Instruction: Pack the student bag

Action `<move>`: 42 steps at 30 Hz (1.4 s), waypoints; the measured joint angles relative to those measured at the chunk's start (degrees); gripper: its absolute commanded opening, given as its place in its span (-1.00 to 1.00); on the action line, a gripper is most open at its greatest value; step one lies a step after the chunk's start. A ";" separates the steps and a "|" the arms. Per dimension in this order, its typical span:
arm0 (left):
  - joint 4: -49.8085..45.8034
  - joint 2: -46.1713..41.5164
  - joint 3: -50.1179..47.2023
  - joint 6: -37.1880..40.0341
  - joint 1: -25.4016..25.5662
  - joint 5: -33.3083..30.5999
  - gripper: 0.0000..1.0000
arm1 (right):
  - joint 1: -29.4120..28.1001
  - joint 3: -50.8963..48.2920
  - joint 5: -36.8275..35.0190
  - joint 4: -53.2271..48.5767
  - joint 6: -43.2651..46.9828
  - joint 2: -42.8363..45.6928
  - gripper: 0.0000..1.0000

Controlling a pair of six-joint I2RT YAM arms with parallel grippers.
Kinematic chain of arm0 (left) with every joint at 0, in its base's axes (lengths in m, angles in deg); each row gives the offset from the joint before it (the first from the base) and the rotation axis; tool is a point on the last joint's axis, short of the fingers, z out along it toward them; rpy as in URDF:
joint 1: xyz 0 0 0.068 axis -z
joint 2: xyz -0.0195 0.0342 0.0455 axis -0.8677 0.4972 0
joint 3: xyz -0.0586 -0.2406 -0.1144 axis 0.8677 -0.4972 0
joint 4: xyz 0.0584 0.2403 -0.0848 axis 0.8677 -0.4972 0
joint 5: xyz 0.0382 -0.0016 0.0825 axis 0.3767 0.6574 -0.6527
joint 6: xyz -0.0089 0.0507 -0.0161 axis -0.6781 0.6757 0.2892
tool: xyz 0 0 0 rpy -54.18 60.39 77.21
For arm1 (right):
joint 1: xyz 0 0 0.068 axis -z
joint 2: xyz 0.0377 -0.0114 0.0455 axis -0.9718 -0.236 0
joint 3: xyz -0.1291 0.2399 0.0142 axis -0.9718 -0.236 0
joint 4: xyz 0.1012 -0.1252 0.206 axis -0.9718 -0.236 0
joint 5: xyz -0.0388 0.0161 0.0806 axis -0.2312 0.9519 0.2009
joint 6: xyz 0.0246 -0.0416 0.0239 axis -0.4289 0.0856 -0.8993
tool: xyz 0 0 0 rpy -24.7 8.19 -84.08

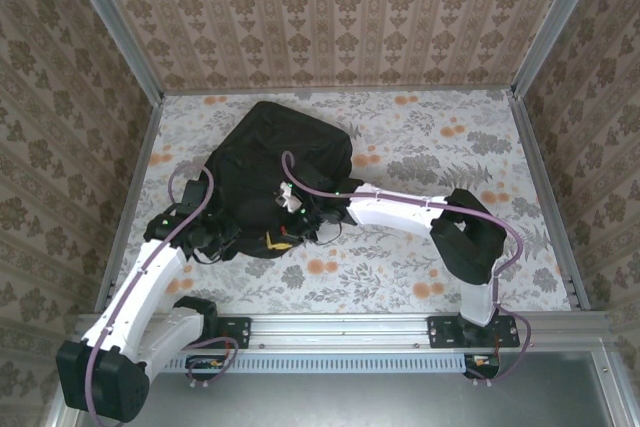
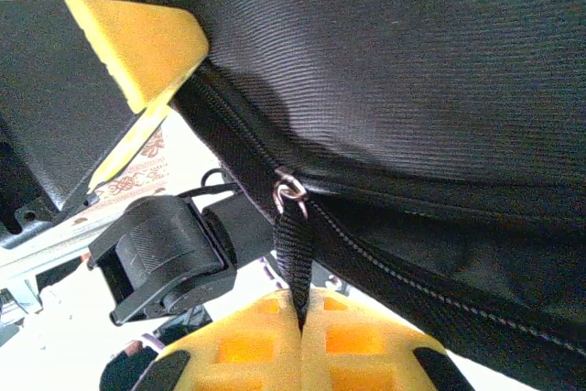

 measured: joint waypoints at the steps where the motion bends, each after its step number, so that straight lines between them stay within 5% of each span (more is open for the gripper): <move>1: -0.15 -0.15 0.02 0.28 0.00 -0.17 -1.00 | 0.33 -0.37 0.00 -0.11 0.17 0.39 -1.00; 14: -3.80 0.35 4.02 5.75 -0.37 -5.55 -1.00 | 2.23 -1.09 0.02 -2.16 2.01 1.99 -1.00; 19: -4.11 3.67 6.80 10.40 -5.11 -5.81 -0.99 | 0.98 4.92 0.04 -1.18 0.57 -1.05 -1.00; 22: -4.11 5.84 8.83 12.74 -7.17 -5.88 -0.39 | 0.57 9.42 0.07 0.57 -1.31 -4.90 -1.00; 25: -4.04 5.84 10.25 13.79 -7.69 -6.27 -0.05 | 0.50 12.33 0.22 2.27 -3.21 -8.44 -1.00; 42: -2.89 -0.70 3.32 -6.64 -4.48 5.46 0.11 | 0.52 11.37 0.50 5.27 -6.01 -10.38 -1.00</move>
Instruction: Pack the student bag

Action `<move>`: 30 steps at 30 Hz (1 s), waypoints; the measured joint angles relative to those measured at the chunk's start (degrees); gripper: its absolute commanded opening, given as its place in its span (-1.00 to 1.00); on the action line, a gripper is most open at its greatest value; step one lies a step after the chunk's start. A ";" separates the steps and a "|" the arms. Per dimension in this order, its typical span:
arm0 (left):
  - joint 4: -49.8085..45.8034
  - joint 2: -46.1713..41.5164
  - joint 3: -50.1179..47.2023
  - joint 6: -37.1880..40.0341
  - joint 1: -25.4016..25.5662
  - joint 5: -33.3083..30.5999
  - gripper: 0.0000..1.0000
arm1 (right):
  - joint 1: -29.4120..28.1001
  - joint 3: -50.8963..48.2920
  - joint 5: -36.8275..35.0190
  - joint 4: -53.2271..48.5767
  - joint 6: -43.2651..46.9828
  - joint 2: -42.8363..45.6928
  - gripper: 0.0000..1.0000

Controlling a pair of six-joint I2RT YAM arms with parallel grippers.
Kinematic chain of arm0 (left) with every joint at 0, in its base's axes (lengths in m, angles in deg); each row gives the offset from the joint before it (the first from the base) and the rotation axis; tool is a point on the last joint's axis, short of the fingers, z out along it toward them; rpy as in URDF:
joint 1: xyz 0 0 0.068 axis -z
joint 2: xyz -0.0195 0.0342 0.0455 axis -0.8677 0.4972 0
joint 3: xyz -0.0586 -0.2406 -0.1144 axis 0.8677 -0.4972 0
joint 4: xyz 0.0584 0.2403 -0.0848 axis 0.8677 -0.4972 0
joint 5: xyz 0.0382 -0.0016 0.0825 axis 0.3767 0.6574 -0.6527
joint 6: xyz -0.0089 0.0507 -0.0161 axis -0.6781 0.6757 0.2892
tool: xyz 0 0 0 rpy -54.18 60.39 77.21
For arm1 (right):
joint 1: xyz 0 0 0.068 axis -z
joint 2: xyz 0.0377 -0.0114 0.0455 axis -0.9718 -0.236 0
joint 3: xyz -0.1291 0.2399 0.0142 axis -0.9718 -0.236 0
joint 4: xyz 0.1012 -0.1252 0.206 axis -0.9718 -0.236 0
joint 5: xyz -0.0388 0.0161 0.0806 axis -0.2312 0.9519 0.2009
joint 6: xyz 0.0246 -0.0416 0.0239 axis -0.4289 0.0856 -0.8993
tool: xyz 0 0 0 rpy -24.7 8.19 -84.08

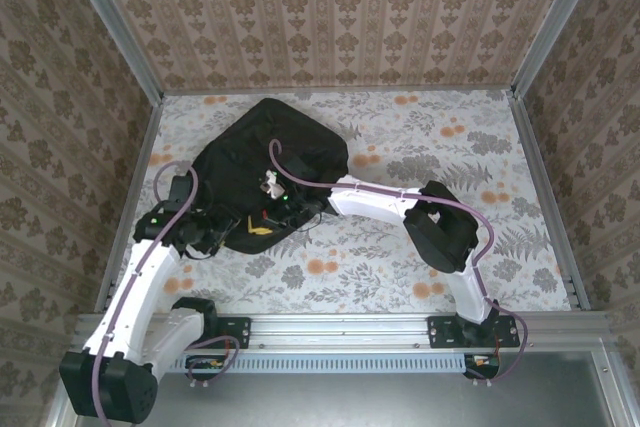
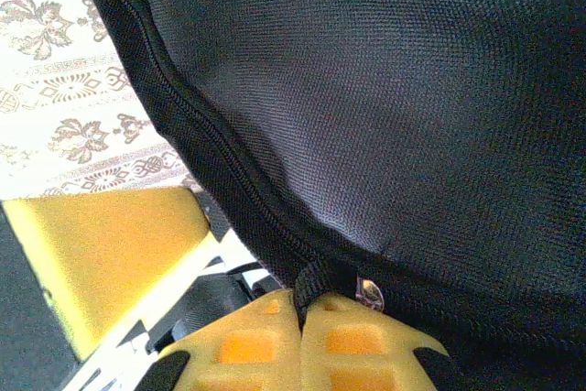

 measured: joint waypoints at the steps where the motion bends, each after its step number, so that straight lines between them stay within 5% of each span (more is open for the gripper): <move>1: -0.20 -0.02 0.00 -1.07 0.50 0.04 0.11 | 0.00 -0.09 -0.02 0.11 0.00 0.00 -1.00; 21: 1.22 1.60 -2.82 -9.20 1.81 -0.46 -0.02 | -0.02 -1.84 -0.02 0.13 0.04 1.29 -1.00; 30: 5.14 4.33 -4.61 -9.27 3.30 -0.76 -0.45 | -0.02 -2.21 -0.02 -0.35 1.11 2.27 -1.00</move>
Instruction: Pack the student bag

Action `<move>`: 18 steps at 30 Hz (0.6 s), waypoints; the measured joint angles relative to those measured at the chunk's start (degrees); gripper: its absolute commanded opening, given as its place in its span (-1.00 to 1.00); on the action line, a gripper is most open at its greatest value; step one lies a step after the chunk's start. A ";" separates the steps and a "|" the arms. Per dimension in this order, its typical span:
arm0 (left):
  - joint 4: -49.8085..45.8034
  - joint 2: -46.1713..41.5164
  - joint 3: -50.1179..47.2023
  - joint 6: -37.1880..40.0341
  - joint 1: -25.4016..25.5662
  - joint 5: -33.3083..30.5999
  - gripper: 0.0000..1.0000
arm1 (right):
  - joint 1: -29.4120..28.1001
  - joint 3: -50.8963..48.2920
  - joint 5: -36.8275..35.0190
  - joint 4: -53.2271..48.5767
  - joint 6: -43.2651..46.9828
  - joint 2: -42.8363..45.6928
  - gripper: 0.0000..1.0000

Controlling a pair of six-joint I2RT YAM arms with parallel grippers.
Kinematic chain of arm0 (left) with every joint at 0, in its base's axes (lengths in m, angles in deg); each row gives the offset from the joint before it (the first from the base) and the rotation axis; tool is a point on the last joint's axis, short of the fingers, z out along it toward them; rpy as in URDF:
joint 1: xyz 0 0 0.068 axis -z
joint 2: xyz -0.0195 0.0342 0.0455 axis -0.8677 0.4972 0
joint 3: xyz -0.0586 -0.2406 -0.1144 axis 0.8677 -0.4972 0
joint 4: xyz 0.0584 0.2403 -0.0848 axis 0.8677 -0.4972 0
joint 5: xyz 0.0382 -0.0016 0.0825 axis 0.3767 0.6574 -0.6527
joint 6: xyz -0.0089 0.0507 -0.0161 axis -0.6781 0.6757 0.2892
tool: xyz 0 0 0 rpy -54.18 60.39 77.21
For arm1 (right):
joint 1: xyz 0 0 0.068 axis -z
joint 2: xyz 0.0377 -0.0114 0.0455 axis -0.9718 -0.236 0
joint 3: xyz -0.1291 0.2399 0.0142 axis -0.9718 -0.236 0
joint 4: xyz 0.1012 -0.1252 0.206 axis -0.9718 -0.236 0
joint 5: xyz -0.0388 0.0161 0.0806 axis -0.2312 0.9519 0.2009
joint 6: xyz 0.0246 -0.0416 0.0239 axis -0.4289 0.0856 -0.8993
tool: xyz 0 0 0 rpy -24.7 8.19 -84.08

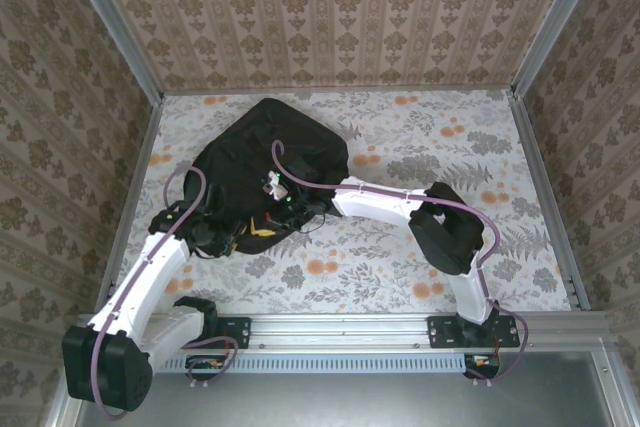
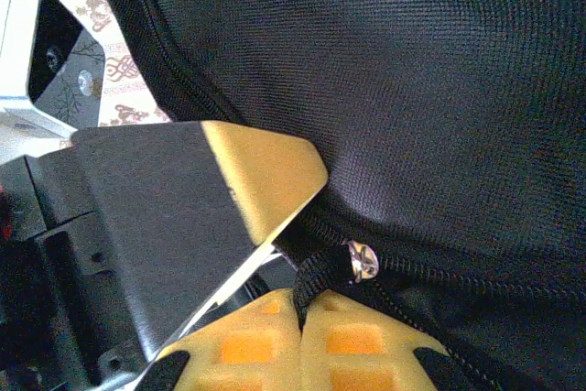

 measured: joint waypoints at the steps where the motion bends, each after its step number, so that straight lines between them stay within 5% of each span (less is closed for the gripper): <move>1: 0.17 -0.20 -0.17 0.07 0.00 -0.22 -0.54 | 0.00 0.00 0.00 -0.17 0.22 0.11 -1.00; 8: 0.17 -1.09 -0.35 0.44 0.00 -1.66 -0.82 | 0.07 -0.13 0.50 -2.56 2.60 0.61 -1.00; 18: 0.17 -1.49 -0.63 1.29 -0.09 -2.38 -0.90 | 1.03 -1.95 0.61 -7.13 7.61 2.82 -1.00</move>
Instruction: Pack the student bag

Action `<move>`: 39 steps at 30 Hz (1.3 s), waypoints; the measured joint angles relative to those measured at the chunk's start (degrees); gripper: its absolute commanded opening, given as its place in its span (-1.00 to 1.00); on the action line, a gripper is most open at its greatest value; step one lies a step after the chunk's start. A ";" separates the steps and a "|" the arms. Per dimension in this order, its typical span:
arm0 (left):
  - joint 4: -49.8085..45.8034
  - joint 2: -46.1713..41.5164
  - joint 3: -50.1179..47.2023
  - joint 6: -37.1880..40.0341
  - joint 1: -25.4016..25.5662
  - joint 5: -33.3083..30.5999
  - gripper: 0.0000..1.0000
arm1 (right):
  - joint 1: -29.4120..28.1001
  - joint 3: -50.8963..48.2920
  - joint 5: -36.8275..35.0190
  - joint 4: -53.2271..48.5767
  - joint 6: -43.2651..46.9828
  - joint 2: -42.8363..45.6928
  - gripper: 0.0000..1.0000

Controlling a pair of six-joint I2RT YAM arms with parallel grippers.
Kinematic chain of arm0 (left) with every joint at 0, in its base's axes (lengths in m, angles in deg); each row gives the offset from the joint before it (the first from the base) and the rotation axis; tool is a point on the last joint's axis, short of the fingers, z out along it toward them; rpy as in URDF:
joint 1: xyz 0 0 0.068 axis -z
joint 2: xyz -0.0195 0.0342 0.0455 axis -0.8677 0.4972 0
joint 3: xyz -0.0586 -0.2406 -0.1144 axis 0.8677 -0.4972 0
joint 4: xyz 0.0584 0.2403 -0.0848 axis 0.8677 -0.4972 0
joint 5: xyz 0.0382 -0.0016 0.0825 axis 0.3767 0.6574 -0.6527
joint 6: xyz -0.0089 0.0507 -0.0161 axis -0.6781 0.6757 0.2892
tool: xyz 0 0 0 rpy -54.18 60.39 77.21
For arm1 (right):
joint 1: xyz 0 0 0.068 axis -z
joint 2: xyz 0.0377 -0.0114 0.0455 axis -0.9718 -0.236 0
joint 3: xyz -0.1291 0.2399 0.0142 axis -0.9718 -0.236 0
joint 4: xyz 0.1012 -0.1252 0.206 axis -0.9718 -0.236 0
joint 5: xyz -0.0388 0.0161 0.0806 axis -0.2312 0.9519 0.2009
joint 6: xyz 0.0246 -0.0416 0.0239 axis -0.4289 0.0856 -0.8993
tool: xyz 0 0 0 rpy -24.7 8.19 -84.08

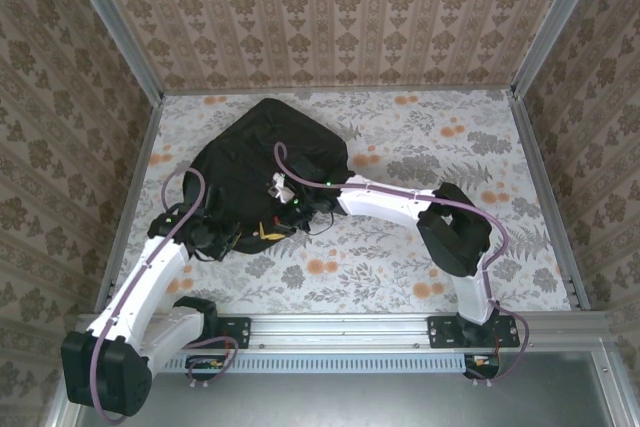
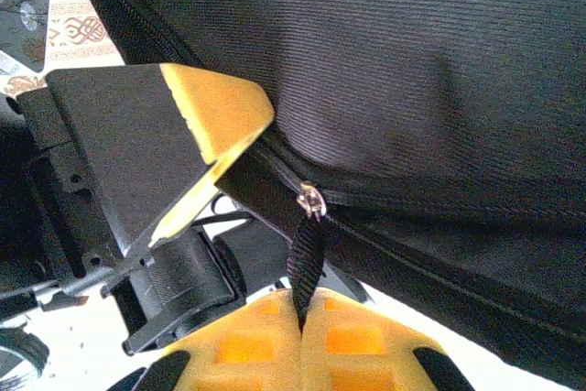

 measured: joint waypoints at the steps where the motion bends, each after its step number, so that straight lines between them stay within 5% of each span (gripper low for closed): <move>1: 0.00 -0.11 0.00 0.11 -0.04 0.00 -0.90 | 0.33 -0.48 0.00 -0.11 0.17 0.35 -1.00; 22: 0.00 -0.94 -0.42 1.42 -0.72 0.02 -0.80 | 4.66 -10.34 -3.56 -0.20 2.80 7.69 -1.00; 26: 0.59 -1.01 -0.42 3.45 -0.72 0.61 -0.10 | 4.68 -12.11 -4.39 0.37 2.93 8.46 -1.00; 32: 2.75 -3.30 -0.02 8.22 -0.66 2.40 0.51 | 6.23 -15.67 -6.51 0.09 3.13 12.11 -1.00; 35: 3.17 -6.58 0.83 11.37 -0.68 3.10 0.98 | 8.83 -18.71 -7.30 -0.09 3.21 15.85 -1.00; 39: 5.49 -10.71 1.88 15.30 -0.72 4.22 1.00 | 13.00 -22.62 -8.20 -1.33 4.09 20.52 -1.00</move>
